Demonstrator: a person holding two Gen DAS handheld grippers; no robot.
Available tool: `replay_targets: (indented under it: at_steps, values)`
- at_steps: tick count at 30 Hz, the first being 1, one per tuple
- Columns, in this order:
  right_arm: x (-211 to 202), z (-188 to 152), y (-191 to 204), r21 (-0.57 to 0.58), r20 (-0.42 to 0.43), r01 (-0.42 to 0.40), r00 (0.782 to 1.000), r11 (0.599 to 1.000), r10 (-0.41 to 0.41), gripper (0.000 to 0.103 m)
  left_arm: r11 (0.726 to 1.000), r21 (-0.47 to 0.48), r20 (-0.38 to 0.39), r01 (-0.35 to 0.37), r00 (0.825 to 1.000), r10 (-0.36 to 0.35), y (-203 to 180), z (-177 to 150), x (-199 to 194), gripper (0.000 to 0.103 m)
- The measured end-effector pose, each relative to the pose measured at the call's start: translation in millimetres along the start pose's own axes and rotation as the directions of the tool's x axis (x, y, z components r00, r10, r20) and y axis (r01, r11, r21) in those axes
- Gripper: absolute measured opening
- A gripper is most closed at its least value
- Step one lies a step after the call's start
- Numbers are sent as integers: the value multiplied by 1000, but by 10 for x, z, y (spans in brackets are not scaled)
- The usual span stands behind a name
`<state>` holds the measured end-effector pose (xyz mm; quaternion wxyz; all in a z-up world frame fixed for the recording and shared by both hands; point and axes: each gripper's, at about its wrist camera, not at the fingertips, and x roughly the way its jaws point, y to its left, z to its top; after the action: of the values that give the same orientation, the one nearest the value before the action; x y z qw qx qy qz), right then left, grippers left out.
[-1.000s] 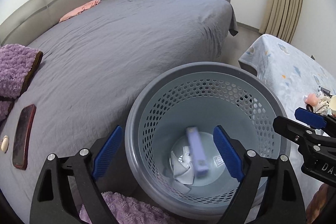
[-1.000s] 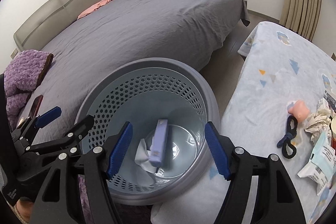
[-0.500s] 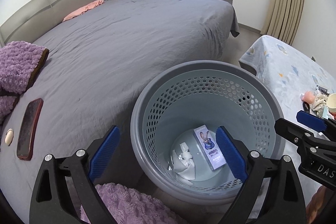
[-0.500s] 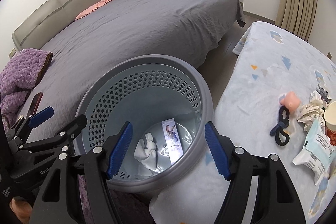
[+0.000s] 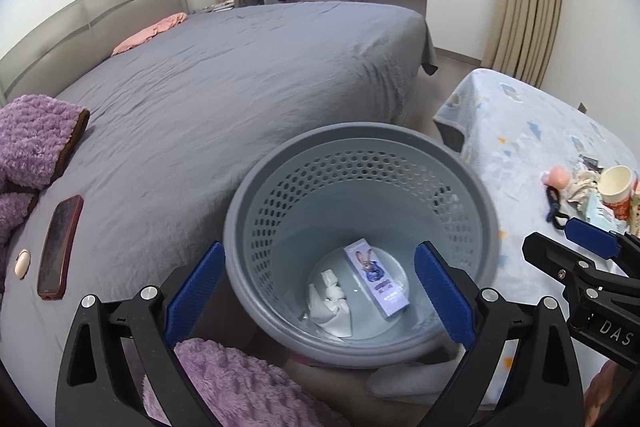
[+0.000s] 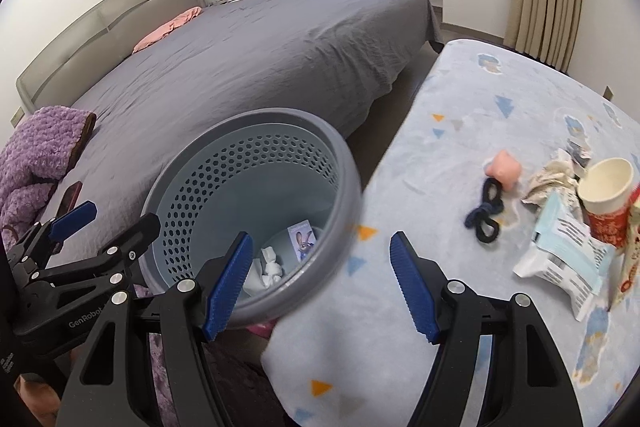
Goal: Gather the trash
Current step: 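Move both grippers back toward the trash pile on the bed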
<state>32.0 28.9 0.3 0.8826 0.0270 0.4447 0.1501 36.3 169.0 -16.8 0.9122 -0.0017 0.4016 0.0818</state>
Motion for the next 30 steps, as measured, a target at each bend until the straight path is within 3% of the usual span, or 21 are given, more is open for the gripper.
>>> replay_targets:
  at_steps: [14, 30]
  values:
    - [-491, -344, -641, 95, 50, 79, 995, 992, -84, 72, 993, 93, 9, 73, 997, -74, -718, -73, -267, 96]
    - [-1013, -747, -1891, 251, 96, 186, 972, 950, -215, 81, 969, 188, -11, 159, 987, -160, -1675, -158, -305, 97]
